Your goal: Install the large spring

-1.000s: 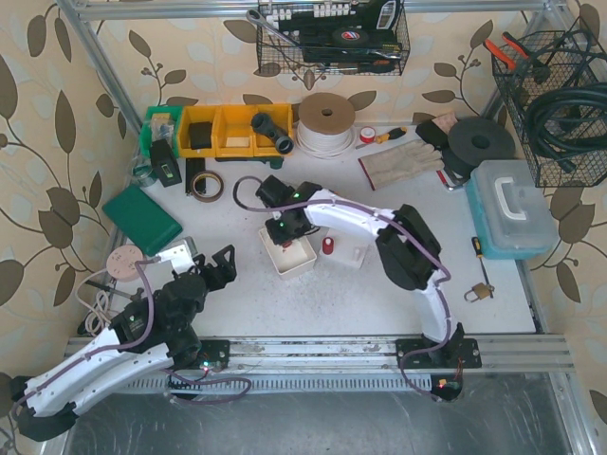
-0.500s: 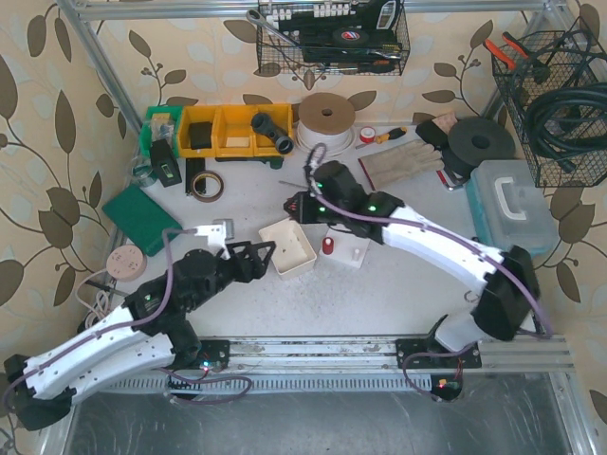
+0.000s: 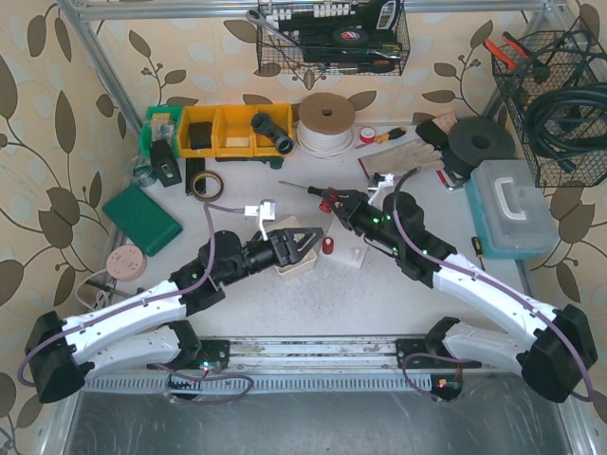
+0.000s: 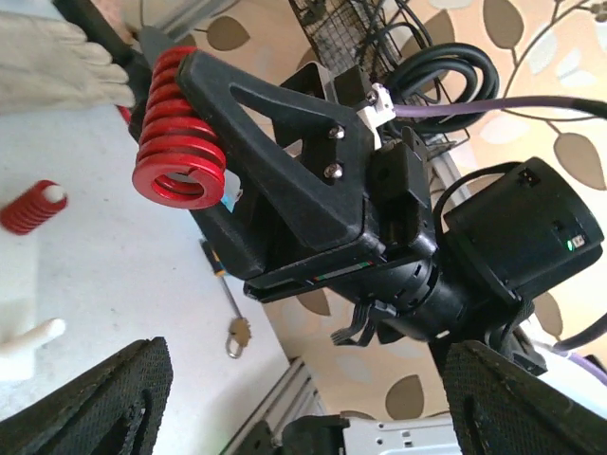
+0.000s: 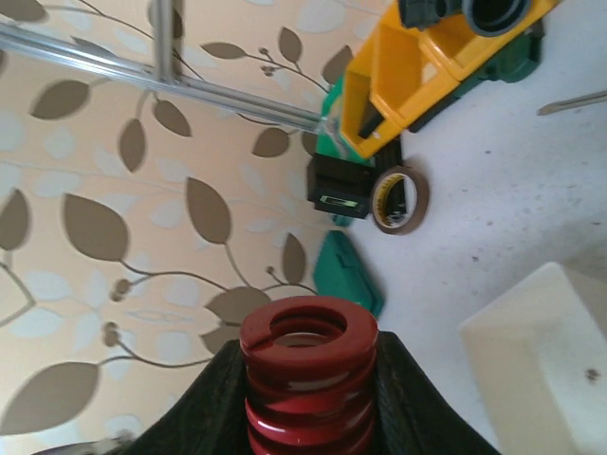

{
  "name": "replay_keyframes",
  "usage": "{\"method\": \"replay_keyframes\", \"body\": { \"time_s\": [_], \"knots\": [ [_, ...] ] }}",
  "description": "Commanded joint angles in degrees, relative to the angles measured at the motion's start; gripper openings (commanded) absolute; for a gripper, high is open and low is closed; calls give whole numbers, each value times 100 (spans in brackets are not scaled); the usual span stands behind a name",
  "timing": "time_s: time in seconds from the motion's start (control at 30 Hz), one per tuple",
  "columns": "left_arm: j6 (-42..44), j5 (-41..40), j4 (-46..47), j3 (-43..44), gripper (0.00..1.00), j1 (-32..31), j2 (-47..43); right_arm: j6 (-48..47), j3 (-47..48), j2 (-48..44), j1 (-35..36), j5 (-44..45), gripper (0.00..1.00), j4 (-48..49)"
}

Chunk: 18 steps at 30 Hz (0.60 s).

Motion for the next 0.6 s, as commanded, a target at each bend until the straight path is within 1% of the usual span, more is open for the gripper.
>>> {"method": "replay_keyframes", "body": {
  "time_s": [0.0,0.17,0.33,0.4,0.57],
  "knots": [
    [-423,502,1103,405,81,-38,397,928,-292,-358,-18,30,0,1203],
    [-533,396,1309,467,77,-43,563,1303,-635,-568,-18,140,0,1640],
    [-483,-48,1353,421,78,-43,496,1745,-947,-711,-18,293,0,2025],
    [-459,-154,1337,530,75,-43,584,1890,-1029,-711,-5,335,0,2214],
    [-452,-234,1331,859,74,-25,945,2244,-1191,-792,55,560,0,2544]
  ]
}}
